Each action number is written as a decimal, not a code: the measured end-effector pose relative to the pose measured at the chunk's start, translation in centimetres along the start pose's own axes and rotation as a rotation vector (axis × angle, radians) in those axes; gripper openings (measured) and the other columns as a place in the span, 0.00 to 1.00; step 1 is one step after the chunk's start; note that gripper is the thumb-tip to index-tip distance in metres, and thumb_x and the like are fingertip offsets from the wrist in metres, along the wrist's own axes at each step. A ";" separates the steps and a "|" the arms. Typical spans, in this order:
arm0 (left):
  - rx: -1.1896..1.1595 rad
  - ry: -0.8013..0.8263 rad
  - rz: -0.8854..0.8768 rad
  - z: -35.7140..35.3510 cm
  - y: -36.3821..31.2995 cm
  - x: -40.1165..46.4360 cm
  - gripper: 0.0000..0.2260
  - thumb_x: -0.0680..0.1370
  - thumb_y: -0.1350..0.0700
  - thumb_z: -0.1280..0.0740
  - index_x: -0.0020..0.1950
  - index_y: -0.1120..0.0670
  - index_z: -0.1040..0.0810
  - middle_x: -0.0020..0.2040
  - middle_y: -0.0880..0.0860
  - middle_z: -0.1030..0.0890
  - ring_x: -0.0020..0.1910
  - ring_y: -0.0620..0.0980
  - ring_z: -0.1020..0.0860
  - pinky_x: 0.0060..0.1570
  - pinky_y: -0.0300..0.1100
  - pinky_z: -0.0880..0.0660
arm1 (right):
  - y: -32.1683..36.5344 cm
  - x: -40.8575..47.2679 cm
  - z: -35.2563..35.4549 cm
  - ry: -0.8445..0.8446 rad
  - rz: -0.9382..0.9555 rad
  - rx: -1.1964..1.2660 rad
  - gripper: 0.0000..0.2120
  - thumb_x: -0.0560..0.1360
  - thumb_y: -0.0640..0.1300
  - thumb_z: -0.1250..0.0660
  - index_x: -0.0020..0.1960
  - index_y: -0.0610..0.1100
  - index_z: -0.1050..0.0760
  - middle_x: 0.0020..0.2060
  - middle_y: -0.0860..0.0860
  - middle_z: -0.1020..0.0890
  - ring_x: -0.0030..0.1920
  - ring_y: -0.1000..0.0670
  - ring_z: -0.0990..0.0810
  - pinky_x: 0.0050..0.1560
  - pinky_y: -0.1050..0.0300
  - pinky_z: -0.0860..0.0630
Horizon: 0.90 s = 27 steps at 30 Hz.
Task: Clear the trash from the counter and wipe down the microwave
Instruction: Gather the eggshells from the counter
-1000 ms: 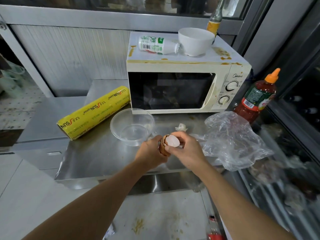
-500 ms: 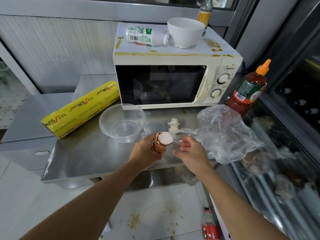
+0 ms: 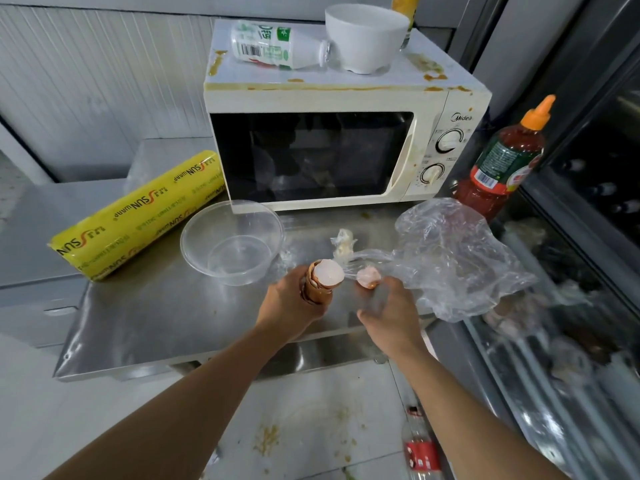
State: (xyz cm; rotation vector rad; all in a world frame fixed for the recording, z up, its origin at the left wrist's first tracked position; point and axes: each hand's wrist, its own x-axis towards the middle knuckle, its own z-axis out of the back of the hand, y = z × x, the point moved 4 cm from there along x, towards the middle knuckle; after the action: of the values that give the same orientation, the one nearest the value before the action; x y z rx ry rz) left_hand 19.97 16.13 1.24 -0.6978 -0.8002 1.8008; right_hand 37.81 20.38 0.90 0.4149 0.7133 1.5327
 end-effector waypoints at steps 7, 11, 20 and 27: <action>0.026 -0.005 0.005 -0.1 0.5 1.4 0.19 0.69 0.48 0.26 0.57 0.49 0.24 0.49 0.48 0.18 0.49 0.49 0.21 0.50 0.45 0.23 | 0.3 2.6 -1.6 -0.132 0.015 -0.059 0.27 0.71 0.45 0.30 0.66 0.49 0.37 0.56 0.45 0.25 0.56 0.43 0.26 0.48 0.51 0.26; 0.037 -0.007 0.014 0.0 0.9 1.9 0.18 0.68 0.48 0.26 0.55 0.48 0.24 0.47 0.46 0.18 0.48 0.49 0.21 0.49 0.45 0.23 | 0.4 3.7 -2.3 -0.159 0.021 -0.065 0.26 0.71 0.43 0.29 0.65 0.48 0.36 0.56 0.44 0.26 0.57 0.44 0.28 0.52 0.51 0.27; 0.036 -0.005 -0.003 0.3 1.4 2.3 0.18 0.68 0.48 0.26 0.55 0.48 0.24 0.47 0.46 0.17 0.49 0.50 0.20 0.50 0.47 0.22 | 0.3 4.7 -2.9 -0.293 0.034 -0.053 0.16 0.72 0.38 0.30 0.59 0.41 0.27 0.52 0.43 0.23 0.55 0.43 0.26 0.50 0.52 0.27; 0.039 -0.006 -0.023 0.9 1.1 1.8 0.20 0.68 0.47 0.26 0.58 0.49 0.25 0.50 0.47 0.18 0.50 0.49 0.21 0.50 0.46 0.22 | 1.1 5.0 -3.2 -0.258 0.059 -0.022 0.19 0.71 0.40 0.28 0.58 0.43 0.32 0.52 0.44 0.23 0.54 0.43 0.25 0.46 0.57 0.31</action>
State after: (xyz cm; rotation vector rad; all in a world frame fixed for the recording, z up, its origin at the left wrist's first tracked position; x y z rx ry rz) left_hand 18.11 17.39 0.76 -0.6553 -0.7723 1.7941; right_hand 34.38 24.68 -1.56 0.6089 0.4856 1.5066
